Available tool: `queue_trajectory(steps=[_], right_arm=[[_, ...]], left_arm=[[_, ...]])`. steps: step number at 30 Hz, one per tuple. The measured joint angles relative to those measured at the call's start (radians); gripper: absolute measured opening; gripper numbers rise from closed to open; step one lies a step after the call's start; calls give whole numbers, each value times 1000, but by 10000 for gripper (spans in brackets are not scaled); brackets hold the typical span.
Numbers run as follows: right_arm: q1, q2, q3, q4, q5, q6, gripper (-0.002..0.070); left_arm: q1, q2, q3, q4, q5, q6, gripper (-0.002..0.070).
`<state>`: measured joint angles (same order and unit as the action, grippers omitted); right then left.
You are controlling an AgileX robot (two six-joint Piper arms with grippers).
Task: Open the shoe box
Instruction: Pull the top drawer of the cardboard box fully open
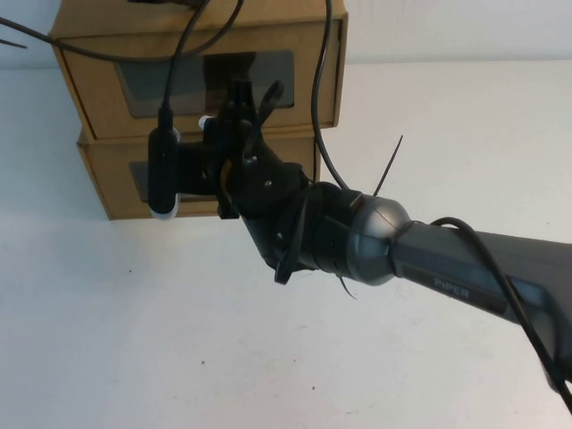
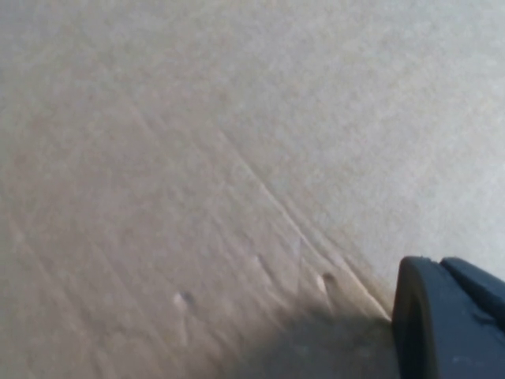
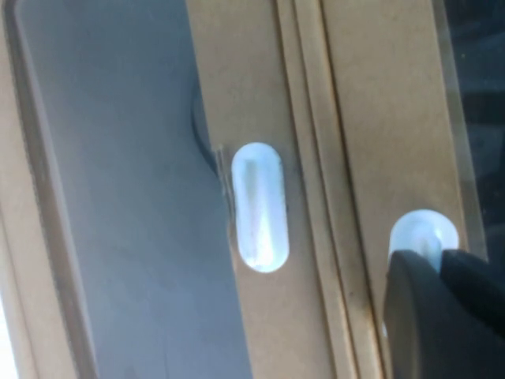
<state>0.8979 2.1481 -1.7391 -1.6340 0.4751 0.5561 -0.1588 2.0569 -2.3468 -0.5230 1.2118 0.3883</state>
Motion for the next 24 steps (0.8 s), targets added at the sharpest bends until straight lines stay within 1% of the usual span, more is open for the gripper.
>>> queue_trajectory(steps=[5,14,24], right_arm=[[19,-37,47,15,20,0,4],[32,-59,69,50,31,-4,4],[91,-212,265,86,46,0,4]], left_arm=[[0,0,0,-8,12,0,-5],[0,0,0,-8,13,0,-5],[-2,0,0,-11,20,-4,-5]])
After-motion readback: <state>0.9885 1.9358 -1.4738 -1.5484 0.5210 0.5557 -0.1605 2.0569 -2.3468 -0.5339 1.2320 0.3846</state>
